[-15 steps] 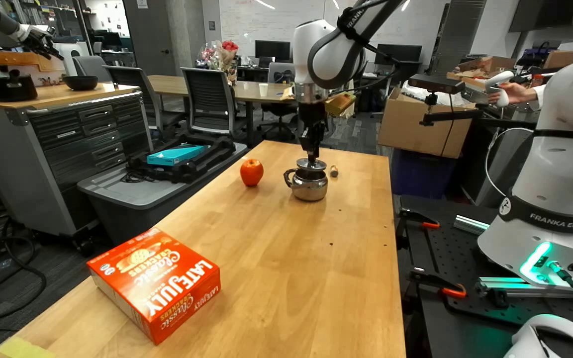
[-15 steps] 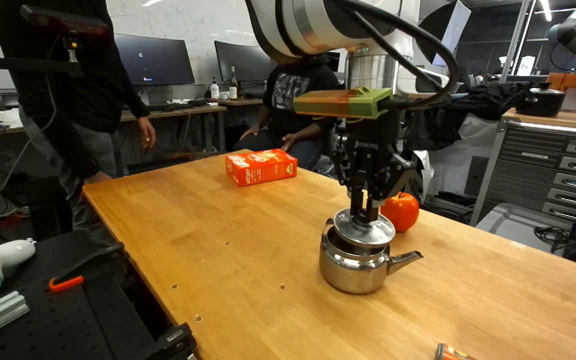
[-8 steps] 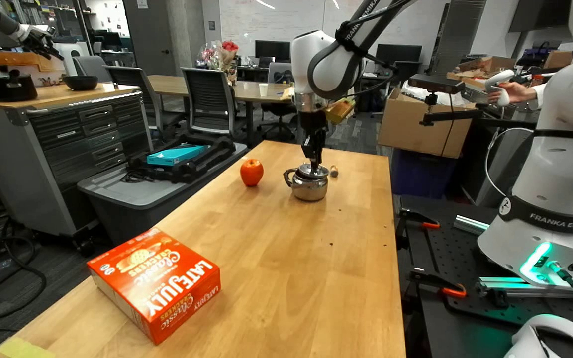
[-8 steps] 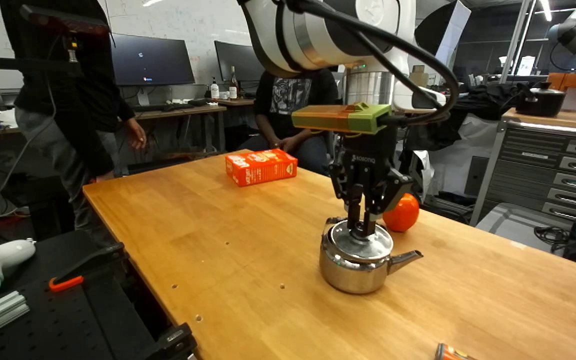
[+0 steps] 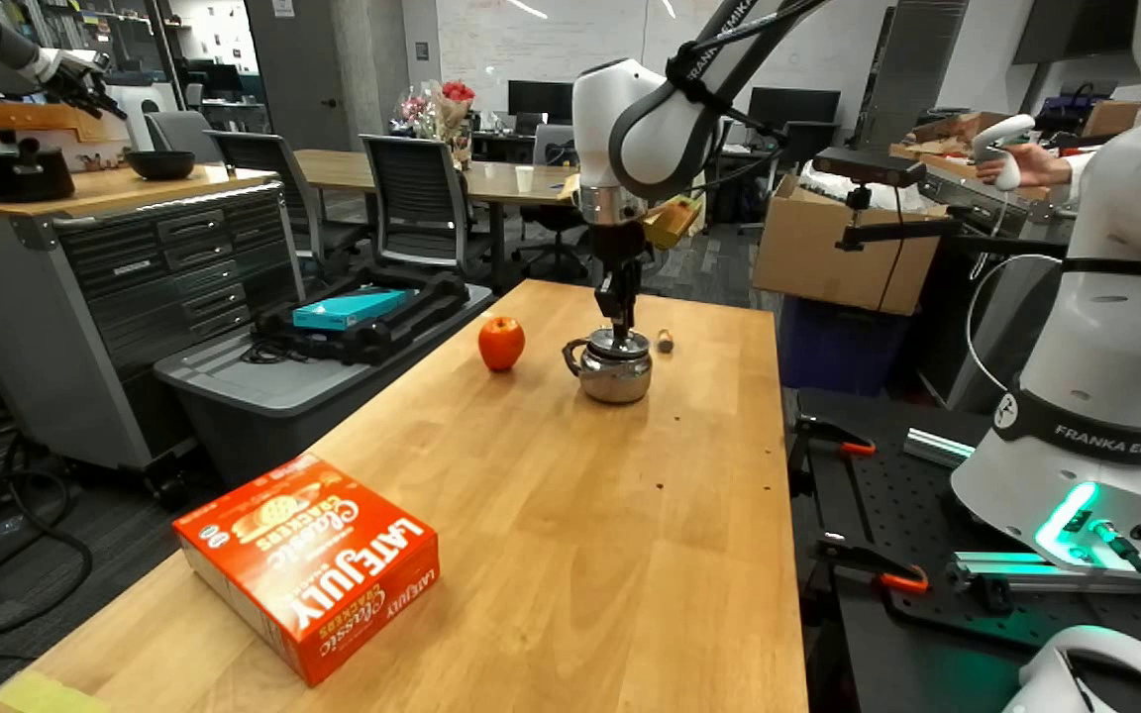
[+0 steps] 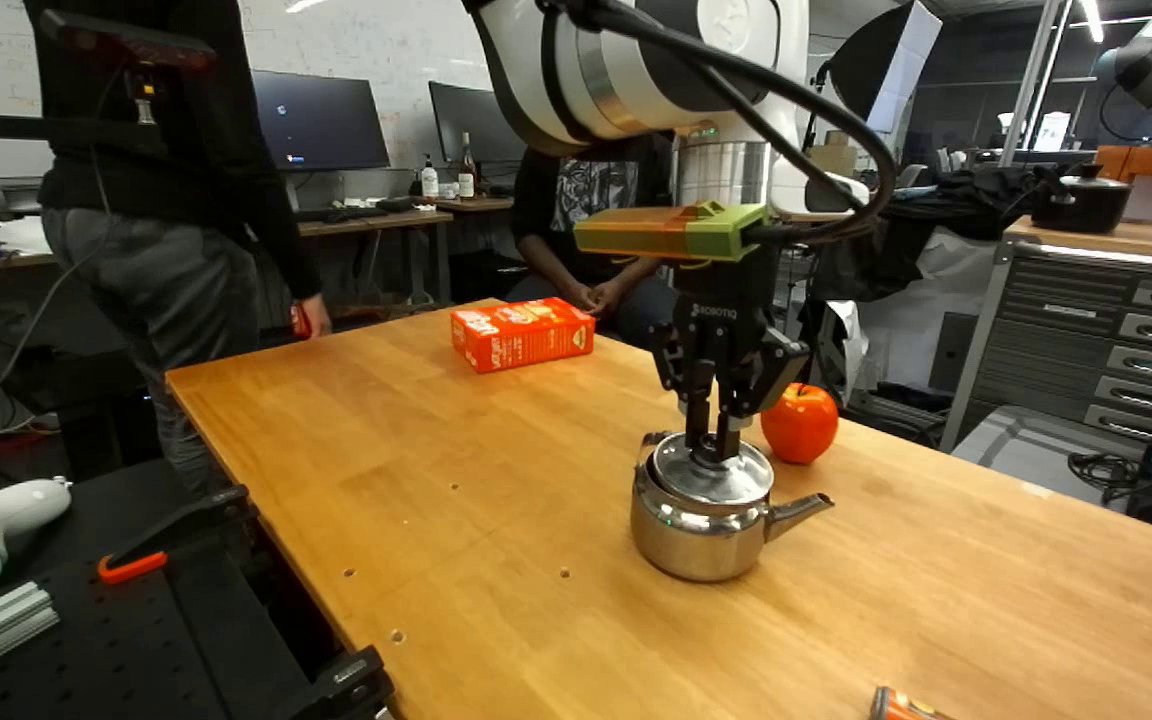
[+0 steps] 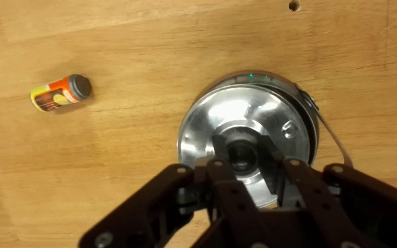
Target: Pick up the lid and close the kettle
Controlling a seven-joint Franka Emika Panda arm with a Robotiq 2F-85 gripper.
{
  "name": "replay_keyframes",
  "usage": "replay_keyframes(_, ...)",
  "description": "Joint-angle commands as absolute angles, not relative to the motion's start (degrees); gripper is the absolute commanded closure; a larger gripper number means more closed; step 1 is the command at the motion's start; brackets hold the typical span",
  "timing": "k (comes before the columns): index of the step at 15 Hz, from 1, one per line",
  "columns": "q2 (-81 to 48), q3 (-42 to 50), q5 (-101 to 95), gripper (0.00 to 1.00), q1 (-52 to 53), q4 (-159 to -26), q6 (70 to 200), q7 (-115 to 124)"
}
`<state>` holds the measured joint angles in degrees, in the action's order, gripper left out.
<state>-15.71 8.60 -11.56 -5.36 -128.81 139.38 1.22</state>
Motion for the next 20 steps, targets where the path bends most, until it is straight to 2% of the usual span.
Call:
replay_keyframes(1,-14.79,8.52,-13.85,0.93,-4.05,-128.87,139.87,2.8)
replay_keyframes(20,-10.3,7.74,-18.0,0.93,-2.62,-133.63,142.19,4.09)
